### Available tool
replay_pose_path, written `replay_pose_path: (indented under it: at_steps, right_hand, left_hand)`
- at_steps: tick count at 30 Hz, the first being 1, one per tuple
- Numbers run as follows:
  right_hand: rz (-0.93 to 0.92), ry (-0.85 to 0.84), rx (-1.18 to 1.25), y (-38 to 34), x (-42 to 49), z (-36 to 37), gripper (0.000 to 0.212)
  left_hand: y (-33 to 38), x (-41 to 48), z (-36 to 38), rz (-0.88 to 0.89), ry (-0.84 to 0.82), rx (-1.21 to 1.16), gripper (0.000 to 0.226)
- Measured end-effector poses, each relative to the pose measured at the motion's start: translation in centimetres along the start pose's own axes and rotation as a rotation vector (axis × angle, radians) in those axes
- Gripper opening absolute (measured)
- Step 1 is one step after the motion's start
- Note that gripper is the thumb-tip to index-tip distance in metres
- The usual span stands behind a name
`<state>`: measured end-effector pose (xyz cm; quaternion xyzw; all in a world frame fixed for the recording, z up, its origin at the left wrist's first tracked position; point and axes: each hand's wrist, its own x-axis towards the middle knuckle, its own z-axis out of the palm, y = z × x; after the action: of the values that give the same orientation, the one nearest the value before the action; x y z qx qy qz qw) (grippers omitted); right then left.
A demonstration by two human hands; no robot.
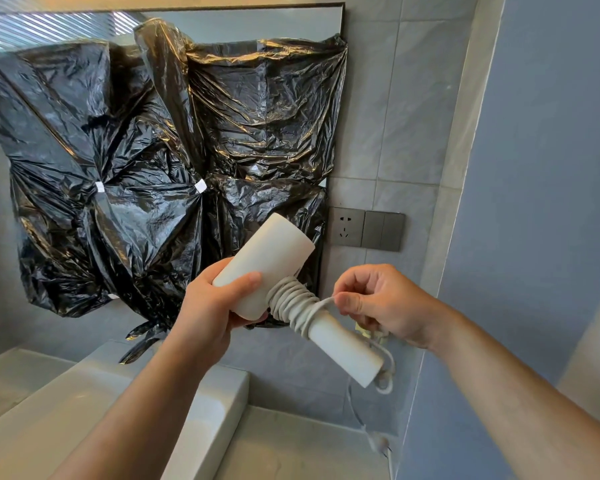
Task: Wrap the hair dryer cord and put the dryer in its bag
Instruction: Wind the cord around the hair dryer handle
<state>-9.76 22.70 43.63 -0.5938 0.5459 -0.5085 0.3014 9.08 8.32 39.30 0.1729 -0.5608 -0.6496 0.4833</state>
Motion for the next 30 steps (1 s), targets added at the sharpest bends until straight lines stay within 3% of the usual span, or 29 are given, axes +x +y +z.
replay_pose_path:
  at_steps: [3,7,10,13,16,20,21,30]
  right_hand:
    - [-0.023,-0.022,0.185,0.3,0.0,0.4,0.007]
    - [0.025,-0.022,0.382,0.7,0.4,1.7,0.042]
    - [0.058,0.025,0.444,0.7,1.0,2.9,0.048]
    - [0.054,0.086,0.525,0.7,1.8,3.7,0.049]
    - [0.046,0.14,0.654,0.6,2.3,5.0,0.046]
    - [0.055,0.257,0.882,0.7,2.9,7.2,0.007]
    - [0.074,0.303,0.909,0.9,3.2,7.4,0.019]
    - [0.101,0.655,0.709,0.3,5.3,11.0,0.032]
  left_hand:
    - [0.3,0.2,-0.5,-0.019,0.007,-0.057,0.056]
    - [0.8,0.7,-1.4,-0.047,-0.005,-0.106,0.066]
    - [1.3,0.8,-1.6,-0.068,-0.06,-0.129,0.068]
    - [1.8,1.1,-1.8,-0.081,-0.081,-0.165,0.062]
    - [1.9,1.3,-2.0,-0.098,-0.06,-0.217,0.036]
    - [1.5,1.5,-2.1,-0.145,0.041,-0.296,0.022]
    - [1.4,1.6,-1.9,-0.165,0.078,-0.313,0.021]
    - [1.1,2.2,-3.1,-0.159,0.21,-0.352,0.036]
